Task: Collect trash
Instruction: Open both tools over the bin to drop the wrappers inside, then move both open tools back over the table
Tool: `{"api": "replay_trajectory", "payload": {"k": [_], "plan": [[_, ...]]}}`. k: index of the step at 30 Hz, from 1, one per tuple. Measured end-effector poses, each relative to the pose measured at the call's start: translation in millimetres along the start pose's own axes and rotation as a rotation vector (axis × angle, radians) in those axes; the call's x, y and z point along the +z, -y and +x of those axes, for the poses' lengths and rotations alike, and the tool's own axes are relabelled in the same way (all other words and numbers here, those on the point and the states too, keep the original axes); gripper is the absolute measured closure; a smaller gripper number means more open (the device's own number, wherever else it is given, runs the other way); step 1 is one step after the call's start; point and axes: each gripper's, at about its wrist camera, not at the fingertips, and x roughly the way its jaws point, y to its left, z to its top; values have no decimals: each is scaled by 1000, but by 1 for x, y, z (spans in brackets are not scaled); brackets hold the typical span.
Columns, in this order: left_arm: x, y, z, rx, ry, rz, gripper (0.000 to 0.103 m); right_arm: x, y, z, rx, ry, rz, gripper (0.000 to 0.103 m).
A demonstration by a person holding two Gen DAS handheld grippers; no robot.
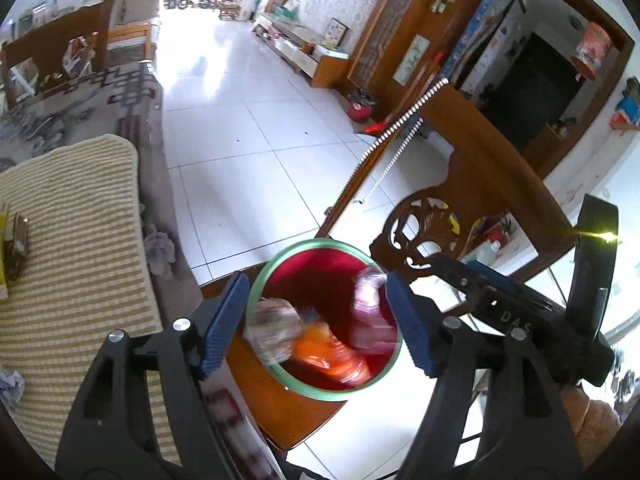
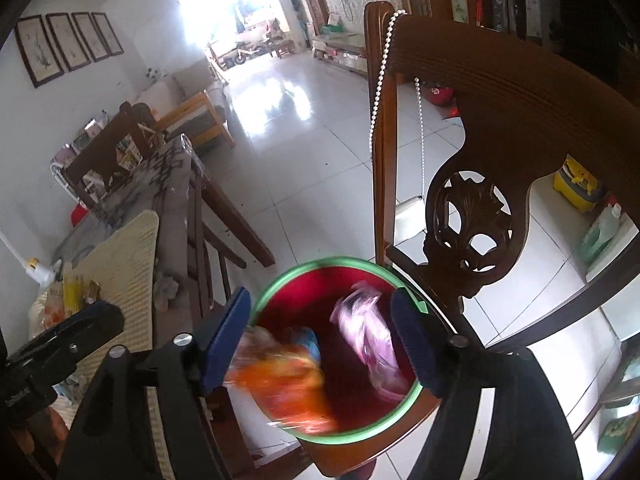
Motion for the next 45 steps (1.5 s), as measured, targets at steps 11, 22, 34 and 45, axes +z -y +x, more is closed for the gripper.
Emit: {"api": "replay_trajectory", "payload": {"k": [11, 22, 34, 45], "plan": [[-7, -25, -41, 50, 64, -66, 30, 4, -25, -15, 61, 28, -1, 23], [-22, -46, -69, 74, 84, -80, 29, -8, -49, -11, 78, -21, 11, 23], [-39, -101, -101, 113, 120, -171, 26, -17, -130, -27, 210, -46, -78, 23], [-64, -207, -158, 175, 164, -281, 24, -48, -259, -30, 333, -91, -185, 22]]}}
